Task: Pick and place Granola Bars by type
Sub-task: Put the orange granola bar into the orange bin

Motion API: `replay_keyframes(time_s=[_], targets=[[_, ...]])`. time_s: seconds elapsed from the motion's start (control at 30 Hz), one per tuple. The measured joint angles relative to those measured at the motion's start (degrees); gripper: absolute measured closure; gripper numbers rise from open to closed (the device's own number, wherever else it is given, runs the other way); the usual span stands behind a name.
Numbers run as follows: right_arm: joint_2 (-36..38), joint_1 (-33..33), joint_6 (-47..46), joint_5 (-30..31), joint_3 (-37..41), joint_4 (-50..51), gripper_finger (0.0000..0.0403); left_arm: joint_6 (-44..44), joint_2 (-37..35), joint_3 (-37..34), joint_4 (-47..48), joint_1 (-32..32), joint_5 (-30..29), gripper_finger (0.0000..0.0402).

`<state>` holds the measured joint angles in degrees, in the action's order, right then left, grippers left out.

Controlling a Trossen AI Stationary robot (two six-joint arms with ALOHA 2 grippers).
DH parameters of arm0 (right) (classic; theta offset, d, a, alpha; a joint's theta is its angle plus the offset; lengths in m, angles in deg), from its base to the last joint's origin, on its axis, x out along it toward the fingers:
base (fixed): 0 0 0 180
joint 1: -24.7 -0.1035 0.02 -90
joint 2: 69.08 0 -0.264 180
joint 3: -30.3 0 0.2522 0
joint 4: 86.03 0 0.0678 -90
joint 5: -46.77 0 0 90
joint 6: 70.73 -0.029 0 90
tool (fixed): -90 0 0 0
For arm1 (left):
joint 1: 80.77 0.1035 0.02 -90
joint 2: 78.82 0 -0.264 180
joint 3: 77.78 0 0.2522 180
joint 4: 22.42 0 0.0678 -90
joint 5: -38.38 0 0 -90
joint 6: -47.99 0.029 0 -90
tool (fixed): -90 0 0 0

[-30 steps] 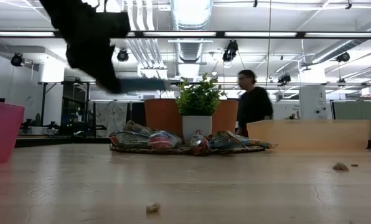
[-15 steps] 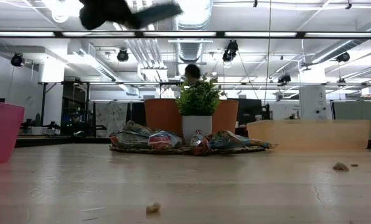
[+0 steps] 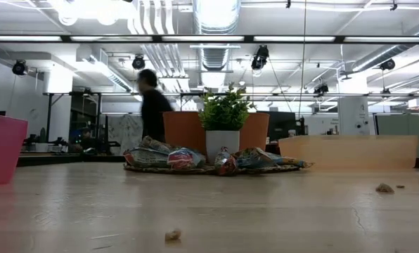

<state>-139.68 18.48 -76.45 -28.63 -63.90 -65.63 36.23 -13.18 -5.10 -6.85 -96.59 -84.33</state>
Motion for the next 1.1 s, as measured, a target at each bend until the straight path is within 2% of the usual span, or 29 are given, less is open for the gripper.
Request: replay_keyframes(time_s=[0.2,0.3,0.6,1.1], targets=[[-2.08,0.00,-1.45,-0.08,0.00,-0.11,0.0096,2.80,0.00,0.00,-8.88,1.43,0.00,0.0401],[-3.60,0.00,-1.36,-0.08,0.00,-1.22,0.0092,2.89,0.27,0.00,-10.31,2.35,0.20,0.0401],[-7.59,0.00,-0.78,-0.08,0.04,-3.06,0.0103,2.57,4.53,-0.09,-16.17,3.61,1.83,0.0401],[-8.01,-0.01,-0.05,-1.70,0.07,-3.10,0.0107,4.21,5.73,1.49,-20.95,3.57,5.21,0.0401]])
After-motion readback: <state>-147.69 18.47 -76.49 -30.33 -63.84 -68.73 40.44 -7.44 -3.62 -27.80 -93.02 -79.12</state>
